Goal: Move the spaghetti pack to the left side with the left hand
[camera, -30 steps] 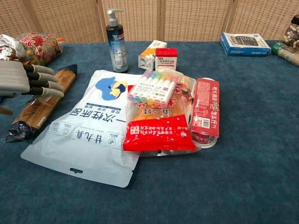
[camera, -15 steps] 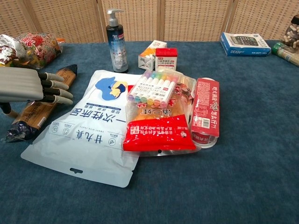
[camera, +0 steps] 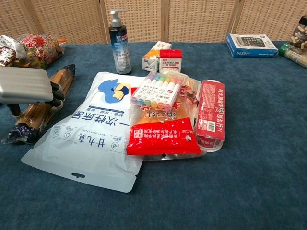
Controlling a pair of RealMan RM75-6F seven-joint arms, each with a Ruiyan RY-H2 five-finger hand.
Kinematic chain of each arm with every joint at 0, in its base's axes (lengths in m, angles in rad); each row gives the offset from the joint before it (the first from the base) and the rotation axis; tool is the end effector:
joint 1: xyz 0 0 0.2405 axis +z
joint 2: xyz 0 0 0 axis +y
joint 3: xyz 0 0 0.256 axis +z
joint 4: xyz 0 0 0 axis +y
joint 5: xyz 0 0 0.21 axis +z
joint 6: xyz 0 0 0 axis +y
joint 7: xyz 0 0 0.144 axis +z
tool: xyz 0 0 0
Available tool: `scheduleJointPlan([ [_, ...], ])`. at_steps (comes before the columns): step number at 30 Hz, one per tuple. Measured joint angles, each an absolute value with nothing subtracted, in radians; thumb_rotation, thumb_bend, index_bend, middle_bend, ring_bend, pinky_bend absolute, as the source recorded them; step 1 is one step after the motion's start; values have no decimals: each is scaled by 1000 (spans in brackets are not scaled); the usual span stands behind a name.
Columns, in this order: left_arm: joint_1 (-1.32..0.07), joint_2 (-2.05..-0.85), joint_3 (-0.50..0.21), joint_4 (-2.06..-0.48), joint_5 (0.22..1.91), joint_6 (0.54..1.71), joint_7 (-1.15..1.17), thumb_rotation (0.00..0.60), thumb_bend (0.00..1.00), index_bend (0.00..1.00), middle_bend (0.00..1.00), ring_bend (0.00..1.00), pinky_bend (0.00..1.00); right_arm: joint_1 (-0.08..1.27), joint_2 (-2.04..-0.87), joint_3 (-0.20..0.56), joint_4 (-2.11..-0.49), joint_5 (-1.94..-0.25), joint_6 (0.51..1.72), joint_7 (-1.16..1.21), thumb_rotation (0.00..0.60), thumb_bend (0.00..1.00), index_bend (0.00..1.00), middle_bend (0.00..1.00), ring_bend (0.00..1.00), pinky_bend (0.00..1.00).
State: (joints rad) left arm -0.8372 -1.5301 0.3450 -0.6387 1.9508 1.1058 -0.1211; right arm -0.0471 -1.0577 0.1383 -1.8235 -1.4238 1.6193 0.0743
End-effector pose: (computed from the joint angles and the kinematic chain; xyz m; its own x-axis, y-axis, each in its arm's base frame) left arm -0.2732 0.3690 0.0284 0.9484 -0.1624 0.2723 0.0228 -0.8216 -0.5695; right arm -0.2927 -0.1551 0.1942 0.1926 0.1799 0.9646 -0.9753 0.1433 0.1680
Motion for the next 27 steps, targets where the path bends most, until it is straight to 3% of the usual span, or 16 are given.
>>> scheduleJointPlan([
  [4,-830,-1519,339,-654,1947,1122,-94,600,220,878,938,771,812,-49,-1056,136,-1826,-1430,1622,77,600,0,0,0,0,0],
  [13,-818,-1422,289,-745,1929,1275,-76,600,221,877,944,776,824,-49,-1056,131,-1834,-1444,1625,71,600,0,0,0,0,0],
  [27,-820,-1172,196,-1061,1904,1381,58,600,219,876,944,777,827,-60,-1042,121,-1863,-1484,1649,88,600,0,0,0,0,0],
])
